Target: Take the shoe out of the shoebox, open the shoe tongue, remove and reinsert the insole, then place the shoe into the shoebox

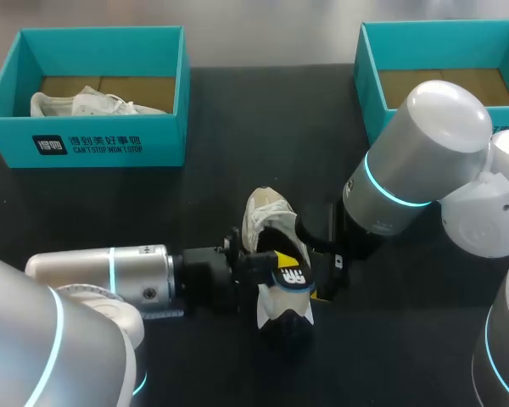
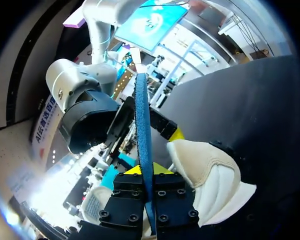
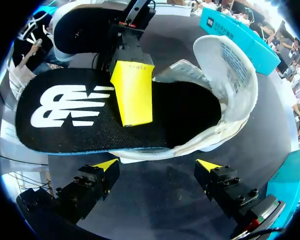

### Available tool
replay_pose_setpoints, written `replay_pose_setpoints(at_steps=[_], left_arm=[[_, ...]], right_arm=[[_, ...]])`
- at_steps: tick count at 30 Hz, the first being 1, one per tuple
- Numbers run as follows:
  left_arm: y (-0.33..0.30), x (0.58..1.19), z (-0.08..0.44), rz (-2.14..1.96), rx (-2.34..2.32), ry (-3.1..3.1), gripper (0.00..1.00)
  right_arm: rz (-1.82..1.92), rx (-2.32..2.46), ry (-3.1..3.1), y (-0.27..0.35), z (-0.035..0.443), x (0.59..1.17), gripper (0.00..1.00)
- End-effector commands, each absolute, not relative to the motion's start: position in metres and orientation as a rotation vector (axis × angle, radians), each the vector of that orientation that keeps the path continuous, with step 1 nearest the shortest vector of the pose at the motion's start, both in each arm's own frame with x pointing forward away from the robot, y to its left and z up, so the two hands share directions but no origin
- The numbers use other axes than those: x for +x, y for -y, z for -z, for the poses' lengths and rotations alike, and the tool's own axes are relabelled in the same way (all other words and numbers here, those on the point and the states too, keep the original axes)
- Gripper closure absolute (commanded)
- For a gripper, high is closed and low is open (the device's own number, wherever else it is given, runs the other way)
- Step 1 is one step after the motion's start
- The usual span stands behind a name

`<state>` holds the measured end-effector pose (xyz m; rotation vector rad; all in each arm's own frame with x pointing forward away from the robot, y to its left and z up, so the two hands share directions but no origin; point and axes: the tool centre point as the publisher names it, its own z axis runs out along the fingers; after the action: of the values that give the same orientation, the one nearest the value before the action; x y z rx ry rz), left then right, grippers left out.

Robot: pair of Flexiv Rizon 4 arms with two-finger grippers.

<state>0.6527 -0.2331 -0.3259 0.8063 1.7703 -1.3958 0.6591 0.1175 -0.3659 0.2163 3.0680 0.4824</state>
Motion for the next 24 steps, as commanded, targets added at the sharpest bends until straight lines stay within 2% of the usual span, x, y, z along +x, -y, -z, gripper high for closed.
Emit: replay_pose_setpoints(at_steps=[1, 10, 19, 20, 21, 22, 23, 24], left_arm=[[0.238, 0.66, 0.337, 1.376, 0.826, -1.746, 1.0], [0.234, 0.684, 0.349, 1.298, 0.831, -1.767, 1.0], [0.232, 0.677, 0.335, 1.375, 0.78, -1.761, 1.0], [0.232, 0.674, 0.334, 1.385, 0.778, -1.764, 0.95], [0.231, 0.671, 0.332, 1.395, 0.77, -1.764, 0.76], [0.23, 0.67, 0.331, 1.402, 0.765, -1.765, 0.65], [0.23, 0.67, 0.33, 1.412, 0.757, -1.765, 0.56], [0.229, 0.668, 0.328, 1.418, 0.754, -1.764, 0.52]], right_arm=[[-0.481, 0.217, -3.067, -0.118, 0.367, 0.658, 0.0], [-0.481, 0.217, -3.067, -0.118, 0.367, 0.658, 0.0], [-0.481, 0.217, -3.067, -0.118, 0.367, 0.658, 0.0], [-0.481, 0.217, -3.067, -0.118, 0.367, 0.658, 0.0], [-0.481, 0.217, -3.067, -0.118, 0.367, 0.658, 0.0], [-0.481, 0.217, -3.067, -0.118, 0.367, 0.658, 0.0], [-0.481, 0.217, -3.067, -0.118, 0.367, 0.658, 0.0], [-0.481, 0.217, -3.067, -0.118, 0.367, 0.658, 0.0]])
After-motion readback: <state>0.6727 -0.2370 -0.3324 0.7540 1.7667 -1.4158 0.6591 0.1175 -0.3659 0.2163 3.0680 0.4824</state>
